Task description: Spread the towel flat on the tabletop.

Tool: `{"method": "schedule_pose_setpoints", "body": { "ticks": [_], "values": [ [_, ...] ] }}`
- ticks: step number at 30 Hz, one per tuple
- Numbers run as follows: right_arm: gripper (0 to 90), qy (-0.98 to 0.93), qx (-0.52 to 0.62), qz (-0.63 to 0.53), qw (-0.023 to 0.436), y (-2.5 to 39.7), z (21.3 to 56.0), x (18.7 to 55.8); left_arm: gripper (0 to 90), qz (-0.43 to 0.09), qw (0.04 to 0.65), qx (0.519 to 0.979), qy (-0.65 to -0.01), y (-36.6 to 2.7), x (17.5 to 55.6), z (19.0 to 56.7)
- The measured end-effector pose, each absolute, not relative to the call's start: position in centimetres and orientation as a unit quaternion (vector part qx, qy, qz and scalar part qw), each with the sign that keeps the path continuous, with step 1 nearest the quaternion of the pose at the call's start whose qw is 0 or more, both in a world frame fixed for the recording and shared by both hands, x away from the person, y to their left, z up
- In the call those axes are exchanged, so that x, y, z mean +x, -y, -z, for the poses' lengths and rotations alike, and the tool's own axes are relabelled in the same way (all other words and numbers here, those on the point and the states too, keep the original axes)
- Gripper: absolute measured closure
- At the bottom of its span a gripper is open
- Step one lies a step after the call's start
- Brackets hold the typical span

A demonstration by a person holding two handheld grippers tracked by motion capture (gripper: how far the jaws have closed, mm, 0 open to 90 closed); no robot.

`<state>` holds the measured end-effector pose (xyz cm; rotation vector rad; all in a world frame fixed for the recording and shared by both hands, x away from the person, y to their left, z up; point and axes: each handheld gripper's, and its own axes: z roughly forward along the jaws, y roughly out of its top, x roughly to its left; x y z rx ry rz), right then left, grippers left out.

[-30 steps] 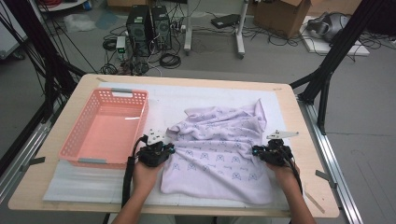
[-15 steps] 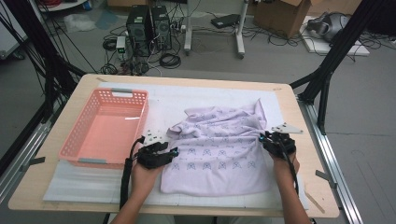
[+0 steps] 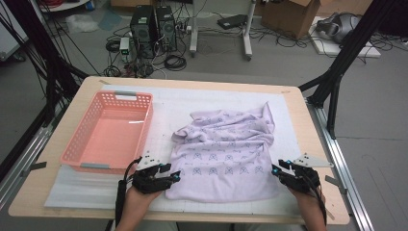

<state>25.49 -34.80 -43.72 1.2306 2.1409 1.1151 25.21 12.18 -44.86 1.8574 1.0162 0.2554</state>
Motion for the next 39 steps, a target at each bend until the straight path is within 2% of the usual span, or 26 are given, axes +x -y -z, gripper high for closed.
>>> {"method": "schedule_pose_setpoints", "body": {
  "ticks": [5,11,14,15,16,17,18,19,25,30,31,32,33,34,36,39],
  "values": [
    [57.5,-0.776,0.447,-0.41,0.173,35.0,44.0,25.1,48.9,-0.102,0.486,0.761,-0.417,-12.6,24.3,45.0],
    [57.2,-0.799,0.433,-0.383,0.165,34.1,44.5,23.9,47.4,-0.096,0.482,0.768,-0.41,-12.3,23.1,45.0],
    [62.4,-0.808,0.429,-0.365,0.172,33.7,44.6,23.1,49.2,-0.088,0.471,0.778,-0.407,-12.1,22.5,45.2],
    [67.0,-0.81,0.427,-0.364,0.171,33.7,44.6,22.9,54.1,-0.083,0.461,0.785,-0.405,-11.9,22.3,45.2],
    [70.8,-0.812,0.426,-0.361,0.172,33.7,44.5,22.6,63.3,-0.089,0.451,0.793,-0.4,-11.6,22.0,45.3],
    [77.3,-0.811,0.428,-0.359,0.172,33.7,44.5,22.4,67.5,-0.103,0.443,0.797,-0.397,-11.5,21.8,45.3],
    [84.6,-0.813,0.426,-0.361,0.166,33.7,44.5,22.2,78.0,-0.11,0.433,0.803,-0.394,-11.4,21.7,45.1],
    [86.1,-0.814,0.426,-0.36,0.164,33.8,44.4,22.0,85.2,-0.105,0.431,0.806,-0.391,-11.5,21.6,45.1],
    [87.5,-0.807,0.432,-0.376,0.145,35.0,43.8,20.1,87.0,-0.085,0.448,0.791,-0.409,-12.8,20.2,44.5],
    [87.5,-0.811,0.429,-0.374,0.134,35.7,43.4,17.8,83.9,-0.055,0.456,0.796,-0.394,-13.1,18.2,44.9],
    [87.2,-0.815,0.427,-0.37,0.131,35.8,43.4,17.4,79.8,-0.057,0.459,0.796,-0.391,-13.1,18.2,44.9],
    [85.8,-0.815,0.427,-0.37,0.129,35.8,43.3,17.2,70.9,-0.064,0.465,0.789,-0.396,-13.1,18.4,44.8],
    [76.6,-0.813,0.43,-0.371,0.129,35.8,43.2,17.1,59.9,-0.072,0.473,0.781,-0.402,-13.2,18.9,44.4],
    [67.6,-0.805,0.44,-0.373,0.135,35.7,43.0,17.2,56.2,-0.077,0.484,0.771,-0.408,-13.3,19.5,44.1],
    [63.7,-0.792,0.453,-0.382,0.148,35.6,42.5,17.6,50.8,-0.091,0.496,0.756,-0.417,-13.4,20.6,43.6],
    [61.3,-0.791,0.457,-0.373,0.166,35.0,42.4,18.6,49.9,-0.084,0.487,0.758,-0.427,-13.1,21.8,44.1]
  ]
}}
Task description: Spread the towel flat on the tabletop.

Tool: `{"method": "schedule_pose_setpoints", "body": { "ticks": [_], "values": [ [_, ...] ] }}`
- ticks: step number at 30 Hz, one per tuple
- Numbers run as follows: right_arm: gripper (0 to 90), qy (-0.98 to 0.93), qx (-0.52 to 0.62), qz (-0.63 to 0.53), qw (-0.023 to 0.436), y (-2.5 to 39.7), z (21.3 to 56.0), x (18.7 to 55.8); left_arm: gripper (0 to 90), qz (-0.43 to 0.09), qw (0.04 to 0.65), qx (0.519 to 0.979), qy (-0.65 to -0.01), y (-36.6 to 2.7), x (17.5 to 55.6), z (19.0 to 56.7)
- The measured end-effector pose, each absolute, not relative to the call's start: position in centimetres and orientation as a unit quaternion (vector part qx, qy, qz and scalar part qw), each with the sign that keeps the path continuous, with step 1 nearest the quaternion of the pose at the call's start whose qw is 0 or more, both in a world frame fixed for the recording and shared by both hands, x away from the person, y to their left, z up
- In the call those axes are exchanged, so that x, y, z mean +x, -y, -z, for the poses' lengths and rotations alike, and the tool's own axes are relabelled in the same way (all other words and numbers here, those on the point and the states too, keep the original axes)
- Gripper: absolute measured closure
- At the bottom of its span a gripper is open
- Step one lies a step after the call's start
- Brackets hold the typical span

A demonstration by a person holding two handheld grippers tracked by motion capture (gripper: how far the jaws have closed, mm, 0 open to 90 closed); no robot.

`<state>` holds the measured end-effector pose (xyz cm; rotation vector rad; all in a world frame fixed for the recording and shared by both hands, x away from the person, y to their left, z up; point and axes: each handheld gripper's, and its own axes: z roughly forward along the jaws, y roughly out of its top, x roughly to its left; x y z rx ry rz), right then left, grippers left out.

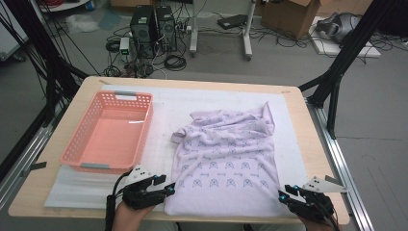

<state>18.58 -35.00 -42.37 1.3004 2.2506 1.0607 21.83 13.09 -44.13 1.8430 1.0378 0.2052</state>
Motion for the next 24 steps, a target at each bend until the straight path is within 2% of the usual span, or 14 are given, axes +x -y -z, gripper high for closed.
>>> {"method": "schedule_pose_setpoints", "body": {
  "ticks": [5,6,7,8,10,18,21,22,24],
  "values": [
    [60.5,-0.803,0.463,-0.34,0.162,34.1,44.1,20.6,49.8,-0.077,0.464,0.776,-0.42,-11.9,22.1,45.4],
    [64.8,-0.802,0.46,-0.344,0.167,34.1,44.2,20.5,50.8,-0.083,0.464,0.778,-0.416,-11.8,21.9,45.5],
    [74.8,-0.801,0.459,-0.346,0.164,34.3,44.2,20.5,54.0,-0.093,0.461,0.782,-0.409,-11.6,21.7,45.5],
    [85.3,-0.804,0.455,-0.35,0.154,34.5,44.2,20.3,64.8,-0.095,0.454,0.79,-0.401,-11.5,21.5,45.5],
    [87.3,-0.809,0.446,-0.352,0.154,34.5,44.2,19.8,85.6,-0.085,0.444,0.8,-0.394,-11.6,21.4,45.3],
    [88.2,-0.805,0.435,-0.384,0.122,36.3,43.4,16.5,86.5,-0.059,0.462,0.796,-0.388,-13.6,18.2,44.1],
    [87.9,-0.803,0.438,-0.388,0.112,36.6,43.3,15.3,84.1,-0.049,0.465,0.799,-0.377,-13.6,17.2,44.4],
    [86.6,-0.801,0.441,-0.388,0.113,36.6,43.3,15.2,80.0,-0.053,0.467,0.797,-0.378,-13.4,17.2,44.4],
    [73.1,-0.799,0.446,-0.385,0.122,36.5,43.2,15.2,70.3,-0.066,0.477,0.787,-0.385,-13.3,17.8,44.3]
  ]
}}
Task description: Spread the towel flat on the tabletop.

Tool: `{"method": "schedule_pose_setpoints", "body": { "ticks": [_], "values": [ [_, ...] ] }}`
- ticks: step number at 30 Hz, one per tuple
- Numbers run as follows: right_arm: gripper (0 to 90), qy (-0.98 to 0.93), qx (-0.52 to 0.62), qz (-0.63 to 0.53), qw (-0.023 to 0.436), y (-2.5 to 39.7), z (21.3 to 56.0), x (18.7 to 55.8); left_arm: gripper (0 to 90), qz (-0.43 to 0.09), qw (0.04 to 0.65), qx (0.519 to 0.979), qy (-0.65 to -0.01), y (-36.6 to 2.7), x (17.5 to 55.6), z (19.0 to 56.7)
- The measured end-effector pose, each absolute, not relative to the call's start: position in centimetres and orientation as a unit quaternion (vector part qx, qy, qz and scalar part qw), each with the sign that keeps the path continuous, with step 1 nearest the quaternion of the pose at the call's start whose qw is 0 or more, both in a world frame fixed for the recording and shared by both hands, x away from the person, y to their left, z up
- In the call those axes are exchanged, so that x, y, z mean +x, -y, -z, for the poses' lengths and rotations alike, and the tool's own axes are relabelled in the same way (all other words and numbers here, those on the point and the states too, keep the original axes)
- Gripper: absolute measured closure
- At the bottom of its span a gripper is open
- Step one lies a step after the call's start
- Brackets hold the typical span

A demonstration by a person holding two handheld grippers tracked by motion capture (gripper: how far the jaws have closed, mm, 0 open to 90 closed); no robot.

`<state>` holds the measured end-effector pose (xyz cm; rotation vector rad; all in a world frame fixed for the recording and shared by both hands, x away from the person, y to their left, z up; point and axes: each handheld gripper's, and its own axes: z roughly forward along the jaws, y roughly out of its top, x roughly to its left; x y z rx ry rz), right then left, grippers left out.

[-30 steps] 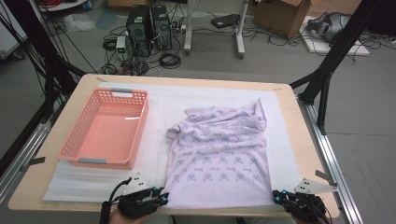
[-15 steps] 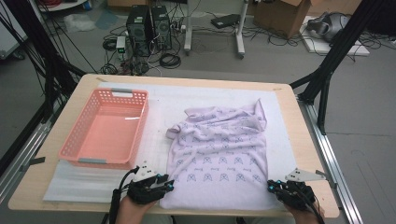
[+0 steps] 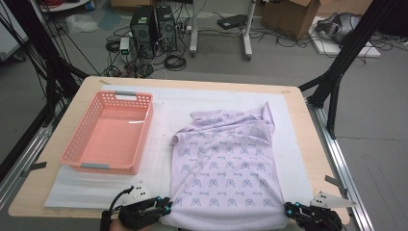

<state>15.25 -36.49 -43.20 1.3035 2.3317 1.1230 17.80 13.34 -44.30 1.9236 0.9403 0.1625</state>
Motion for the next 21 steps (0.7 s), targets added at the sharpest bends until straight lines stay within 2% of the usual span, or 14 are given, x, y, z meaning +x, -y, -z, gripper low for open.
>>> {"method": "schedule_pose_setpoints", "body": {
  "ticks": [1,2,5,11,12,14,16,18,21],
  "values": [
    [70.5,-0.796,0.451,-0.383,0.127,36.4,43.1,15.4,60.9,-0.074,0.484,0.778,-0.395,-13.4,18.2,44.2],
    [68.1,-0.795,0.451,-0.384,0.132,36.3,43.0,15.7,55.2,-0.075,0.49,0.769,-0.404,-13.5,18.7,44.1],
    [62.9,-0.796,0.447,-0.379,0.149,35.5,42.7,16.7,48.0,-0.09,0.491,0.761,-0.415,-13.2,20.1,44.3],
    [60.5,-0.797,0.458,-0.357,0.166,34.1,43.7,20.1,46.8,-0.114,0.455,0.775,-0.423,-11.5,22.4,45.1],
    [61.9,-0.799,0.458,-0.352,0.167,34.0,43.9,20.5,48.0,-0.114,0.448,0.784,-0.415,-11.0,22.4,45.3],
    [67.2,-0.8,0.458,-0.349,0.166,34.0,44.3,21.0,53.3,-0.154,0.43,0.796,-0.398,-10.2,21.9,45.4],
    [84.3,-0.799,0.458,-0.358,0.157,34.2,44.4,20.9,69.9,-0.17,0.426,0.797,-0.393,-10.2,21.7,45.5],
    [86.4,-0.801,0.451,-0.365,0.147,34.3,44.4,20.7,86.4,-0.165,0.422,0.803,-0.388,-10.2,21.4,45.3],
    [87.3,-0.803,0.448,-0.369,0.135,34.7,44.2,20.0,87.2,-0.145,0.425,0.798,-0.402,-11.0,20.6,45.1]
  ]
}}
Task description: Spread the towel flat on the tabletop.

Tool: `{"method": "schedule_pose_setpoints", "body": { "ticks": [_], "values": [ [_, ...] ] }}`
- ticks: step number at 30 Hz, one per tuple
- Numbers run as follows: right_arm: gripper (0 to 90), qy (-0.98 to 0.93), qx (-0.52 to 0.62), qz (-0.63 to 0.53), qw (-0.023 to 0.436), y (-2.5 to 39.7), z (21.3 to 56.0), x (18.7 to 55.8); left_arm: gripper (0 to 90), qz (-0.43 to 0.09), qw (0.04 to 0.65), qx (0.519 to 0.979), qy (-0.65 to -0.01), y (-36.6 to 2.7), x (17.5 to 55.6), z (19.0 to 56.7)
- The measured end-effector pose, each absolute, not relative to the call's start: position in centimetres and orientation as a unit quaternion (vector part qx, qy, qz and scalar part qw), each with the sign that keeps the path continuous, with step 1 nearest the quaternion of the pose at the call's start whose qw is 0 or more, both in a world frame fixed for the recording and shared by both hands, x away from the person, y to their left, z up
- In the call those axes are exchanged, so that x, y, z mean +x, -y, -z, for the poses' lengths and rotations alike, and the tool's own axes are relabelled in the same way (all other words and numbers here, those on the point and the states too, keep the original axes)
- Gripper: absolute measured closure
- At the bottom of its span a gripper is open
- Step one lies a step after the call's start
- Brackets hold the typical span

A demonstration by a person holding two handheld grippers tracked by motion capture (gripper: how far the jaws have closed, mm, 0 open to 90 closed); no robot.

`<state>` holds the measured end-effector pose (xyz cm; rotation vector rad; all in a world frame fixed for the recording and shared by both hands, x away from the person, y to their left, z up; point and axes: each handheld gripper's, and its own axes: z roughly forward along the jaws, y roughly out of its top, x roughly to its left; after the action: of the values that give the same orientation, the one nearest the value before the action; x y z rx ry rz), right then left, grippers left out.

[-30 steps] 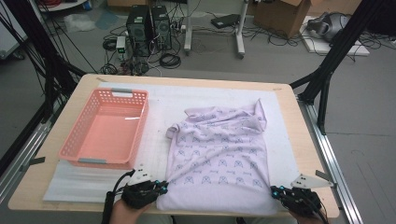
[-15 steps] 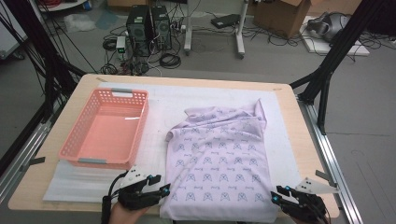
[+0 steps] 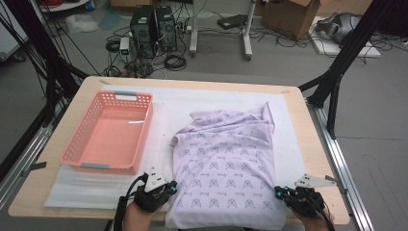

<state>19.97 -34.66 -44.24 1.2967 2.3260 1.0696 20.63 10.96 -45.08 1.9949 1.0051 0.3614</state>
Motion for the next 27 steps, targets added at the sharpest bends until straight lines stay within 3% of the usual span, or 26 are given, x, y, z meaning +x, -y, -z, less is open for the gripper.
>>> {"method": "schedule_pose_setpoints", "body": {
  "ticks": [8,9,11,13,19,23,27],
  "values": [
    [87.0,-0.81,0.438,-0.373,0.117,36.3,43.5,15.9,86.1,-0.097,0.457,0.796,-0.386,-12.9,17.5,44.3],
    [84.5,-0.809,0.44,-0.372,0.112,36.3,43.6,15.7,81.6,-0.099,0.462,0.796,-0.379,-12.7,17.4,44.4],
    [74.5,-0.805,0.445,-0.374,0.117,36.3,43.6,15.8,60.2,-0.118,0.468,0.787,-0.384,-12.4,17.8,44.5],
    [70.4,-0.798,0.45,-0.381,0.126,36.1,43.4,16.2,52.0,-0.131,0.471,0.779,-0.393,-12.2,18.8,44.5],
    [64.6,-0.792,0.457,-0.372,0.161,35.3,43.3,19.0,48.4,-0.121,0.463,0.767,-0.427,-11.7,22.3,45.0],
    [65.2,-0.795,0.466,-0.349,0.17,34.8,44.3,20.8,51.8,-0.141,0.442,0.788,-0.405,-10.2,22.5,45.4],
    [73.2,-0.789,0.472,-0.355,0.167,35.0,44.4,21.0,83.3,-0.149,0.429,0.798,-0.397,-9.9,22.0,45.3]
  ]
}}
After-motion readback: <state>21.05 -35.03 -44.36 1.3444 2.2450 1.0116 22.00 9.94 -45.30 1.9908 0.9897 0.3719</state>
